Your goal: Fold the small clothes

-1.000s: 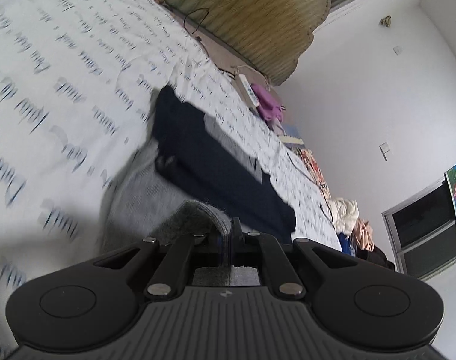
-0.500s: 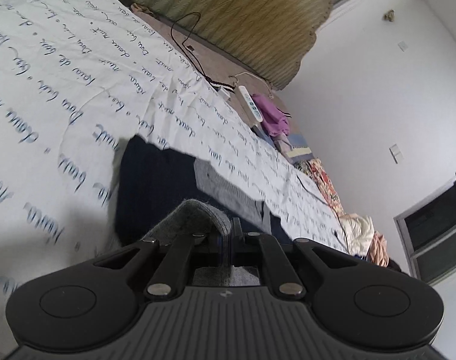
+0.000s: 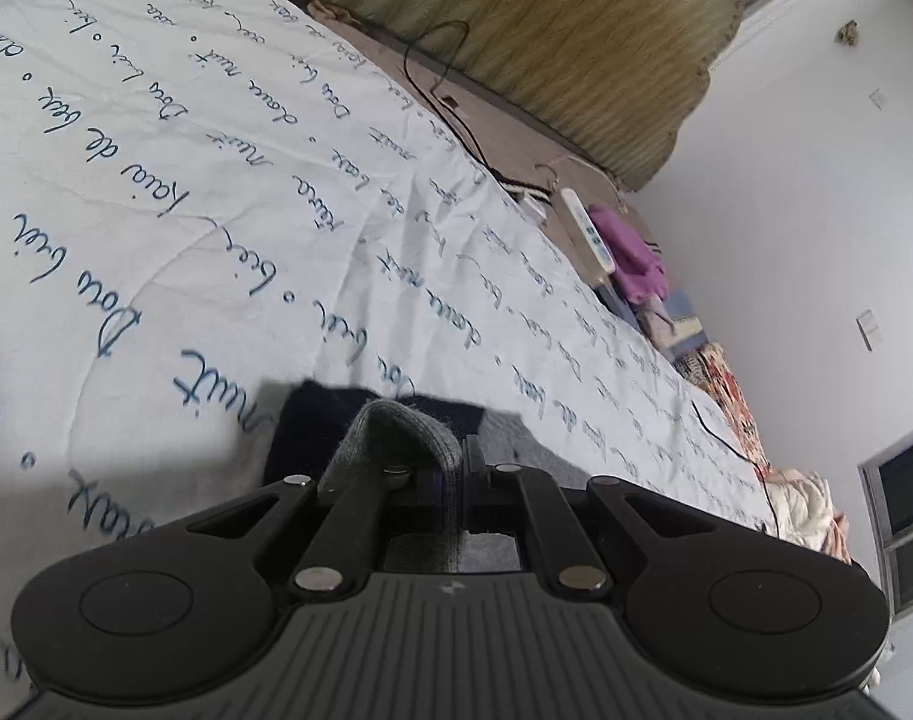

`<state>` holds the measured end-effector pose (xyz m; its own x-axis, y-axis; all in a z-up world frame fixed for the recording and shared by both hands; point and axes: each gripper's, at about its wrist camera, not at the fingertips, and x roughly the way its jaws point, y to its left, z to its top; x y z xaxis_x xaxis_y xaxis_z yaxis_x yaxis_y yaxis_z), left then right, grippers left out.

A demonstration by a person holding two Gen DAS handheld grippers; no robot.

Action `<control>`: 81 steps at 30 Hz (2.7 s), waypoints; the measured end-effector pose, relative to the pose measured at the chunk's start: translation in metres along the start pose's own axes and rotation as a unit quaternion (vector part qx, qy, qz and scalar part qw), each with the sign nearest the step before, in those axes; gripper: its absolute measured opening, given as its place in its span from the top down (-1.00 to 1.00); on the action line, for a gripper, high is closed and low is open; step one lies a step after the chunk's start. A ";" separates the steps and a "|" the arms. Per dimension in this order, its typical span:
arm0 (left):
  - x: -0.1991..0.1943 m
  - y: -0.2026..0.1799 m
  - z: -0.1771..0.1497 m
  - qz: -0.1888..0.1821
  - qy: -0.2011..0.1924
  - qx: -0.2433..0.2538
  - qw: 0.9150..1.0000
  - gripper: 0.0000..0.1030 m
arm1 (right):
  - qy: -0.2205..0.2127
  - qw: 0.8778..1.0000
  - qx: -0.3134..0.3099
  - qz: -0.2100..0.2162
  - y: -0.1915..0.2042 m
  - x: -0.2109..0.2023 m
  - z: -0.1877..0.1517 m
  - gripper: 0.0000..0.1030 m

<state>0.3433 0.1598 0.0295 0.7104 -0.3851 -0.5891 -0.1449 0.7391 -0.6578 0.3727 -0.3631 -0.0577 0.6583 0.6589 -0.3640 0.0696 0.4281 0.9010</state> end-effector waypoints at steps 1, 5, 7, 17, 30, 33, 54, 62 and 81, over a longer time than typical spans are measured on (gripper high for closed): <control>0.003 0.001 0.002 -0.006 0.008 -0.003 1.000 0.65 | 0.000 1.000 0.008 0.001 -0.004 0.003 0.001 0.72; -0.016 -0.001 0.004 -0.017 -0.018 -0.005 1.000 -0.48 | -0.003 0.999 0.041 0.015 -0.013 0.002 0.005 0.19; -0.036 -0.017 0.003 -0.009 -0.063 0.066 0.996 -0.49 | -0.014 0.999 0.015 0.031 -0.005 -0.009 0.007 0.17; 0.025 -0.042 0.008 0.168 -0.031 0.231 0.958 -0.49 | 0.021 0.970 -0.201 -0.135 0.044 0.020 0.021 0.16; 0.071 -0.049 0.003 0.211 0.006 0.283 0.935 0.90 | 0.064 0.953 -0.265 -0.135 0.055 0.058 0.012 0.81; 0.050 -0.059 0.007 0.207 -0.040 0.276 0.938 0.92 | 0.027 0.962 -0.254 -0.098 0.064 0.037 0.015 0.84; 0.004 -0.084 -0.037 0.246 -0.177 0.314 0.900 0.70 | -0.076 0.944 -0.268 -0.175 0.070 0.003 -0.008 0.57; 0.059 -0.097 -0.109 0.222 -0.041 0.353 0.908 0.07 | 0.021 0.859 -0.468 -0.206 0.104 0.032 -0.133 0.39; -0.134 0.028 -0.189 0.104 -0.127 -0.026 0.986 -0.45 | -0.082 0.992 -0.078 -0.057 0.012 -0.157 -0.174 -0.13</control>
<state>0.1138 0.1279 0.0014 0.8102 -0.0713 -0.5818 -0.3370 0.7554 -0.5619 0.1401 -0.3539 -0.0304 0.7667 0.4970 -0.4065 0.0424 0.5926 0.8044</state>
